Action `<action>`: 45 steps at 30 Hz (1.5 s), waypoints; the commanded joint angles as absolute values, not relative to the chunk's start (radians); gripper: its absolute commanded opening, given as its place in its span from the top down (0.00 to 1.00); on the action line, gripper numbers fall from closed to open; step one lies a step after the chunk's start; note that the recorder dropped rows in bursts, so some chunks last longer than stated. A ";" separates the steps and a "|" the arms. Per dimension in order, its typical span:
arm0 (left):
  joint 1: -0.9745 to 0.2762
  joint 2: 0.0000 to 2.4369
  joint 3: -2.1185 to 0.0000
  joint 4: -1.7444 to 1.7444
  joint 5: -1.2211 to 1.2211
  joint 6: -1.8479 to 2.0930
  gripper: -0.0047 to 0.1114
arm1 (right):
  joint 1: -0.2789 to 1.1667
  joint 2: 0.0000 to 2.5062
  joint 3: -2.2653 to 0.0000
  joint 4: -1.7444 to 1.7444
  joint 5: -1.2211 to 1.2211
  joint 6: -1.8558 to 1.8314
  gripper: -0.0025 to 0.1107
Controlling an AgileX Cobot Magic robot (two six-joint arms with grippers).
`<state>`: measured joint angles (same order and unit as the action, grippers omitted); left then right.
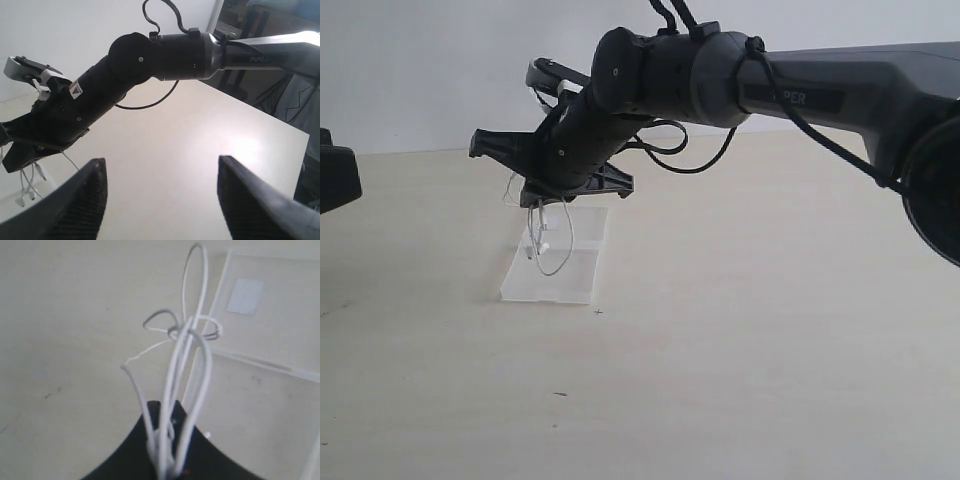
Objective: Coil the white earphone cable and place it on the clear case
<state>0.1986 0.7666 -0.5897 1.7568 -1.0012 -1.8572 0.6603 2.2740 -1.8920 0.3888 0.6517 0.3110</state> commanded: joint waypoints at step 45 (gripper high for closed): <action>0.199 0.761 -0.585 1.744 -0.989 -1.860 0.43 | 0.658 2.341 -1.889 0.285 0.575 0.593 0.75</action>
<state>0.1986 0.7666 -0.5897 1.7568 -0.9994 -1.8572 0.6603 2.3443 -1.8920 0.3013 0.5851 0.5697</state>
